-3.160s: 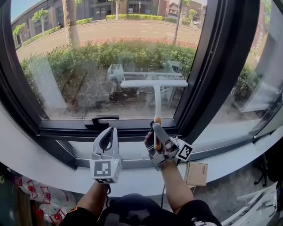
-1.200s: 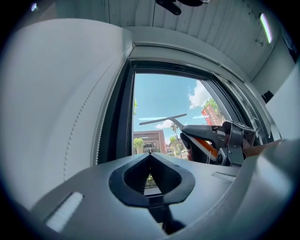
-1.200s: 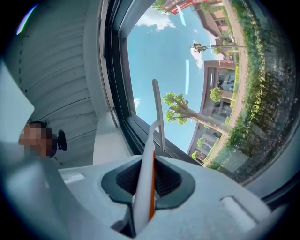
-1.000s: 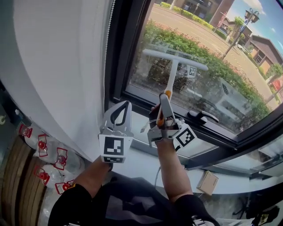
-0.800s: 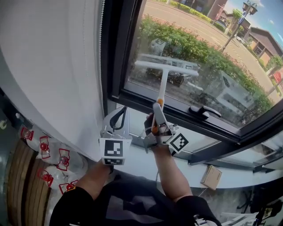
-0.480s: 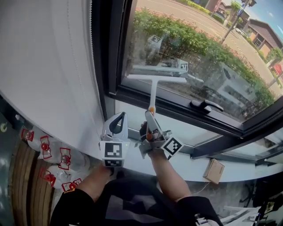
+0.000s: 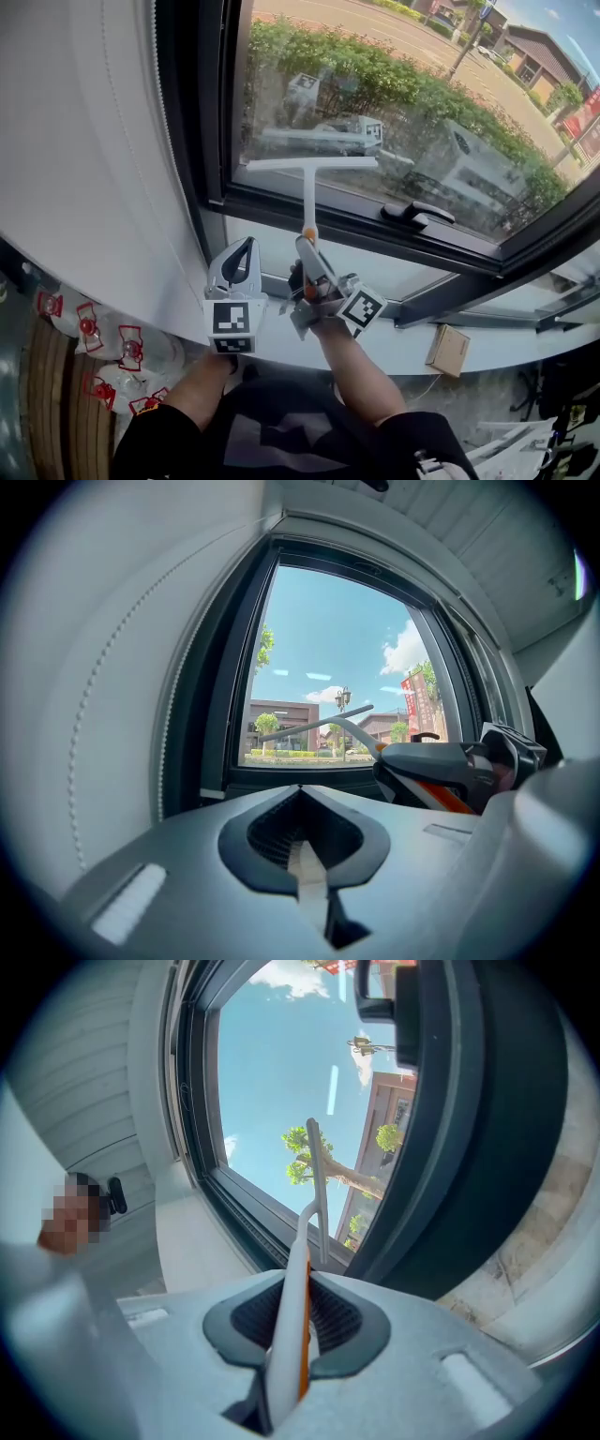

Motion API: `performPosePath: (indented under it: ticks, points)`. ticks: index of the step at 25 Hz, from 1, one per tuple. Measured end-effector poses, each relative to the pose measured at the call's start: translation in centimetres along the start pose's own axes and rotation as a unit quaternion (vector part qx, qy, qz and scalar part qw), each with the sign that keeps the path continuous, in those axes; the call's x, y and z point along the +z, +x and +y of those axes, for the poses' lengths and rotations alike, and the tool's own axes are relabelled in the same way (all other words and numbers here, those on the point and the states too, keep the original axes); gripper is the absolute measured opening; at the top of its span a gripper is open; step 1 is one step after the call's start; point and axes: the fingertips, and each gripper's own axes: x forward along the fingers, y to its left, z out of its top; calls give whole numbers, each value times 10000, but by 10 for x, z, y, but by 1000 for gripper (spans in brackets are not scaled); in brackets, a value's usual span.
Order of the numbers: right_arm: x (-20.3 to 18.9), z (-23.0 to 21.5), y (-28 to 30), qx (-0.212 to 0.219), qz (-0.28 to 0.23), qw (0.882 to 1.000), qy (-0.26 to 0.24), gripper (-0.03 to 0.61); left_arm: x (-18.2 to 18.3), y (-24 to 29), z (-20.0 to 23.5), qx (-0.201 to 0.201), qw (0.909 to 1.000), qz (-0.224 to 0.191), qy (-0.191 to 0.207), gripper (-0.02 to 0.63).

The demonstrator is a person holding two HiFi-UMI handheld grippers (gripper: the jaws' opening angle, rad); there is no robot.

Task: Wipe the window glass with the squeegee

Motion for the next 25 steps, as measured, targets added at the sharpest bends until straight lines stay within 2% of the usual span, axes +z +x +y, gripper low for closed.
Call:
performPosePath:
  ticks: [3, 7, 13, 17, 25]
  points:
    - [30, 20, -8, 144, -150, 9994, -270, 48, 13, 9, -17, -152, 9997, -208, -30, 18]
    - [89, 52, -24, 492, -423, 9957, -668, 48, 45, 21, -48, -346, 9976, -597, -69, 18]
    - [166, 85, -45, 1009, -656, 9881, -961, 48, 102, 26, -77, -396, 9916, -1192, 309, 18]
    - [183, 83, -45, 1179, -660, 9875, -816, 48, 118, 29, -82, -288, 9894, -1354, 437, 18]
    - [174, 64, -54, 1261, -489, 9893, -552, 48, 123, 33, -101, -238, 9897, -1319, 508, 18]
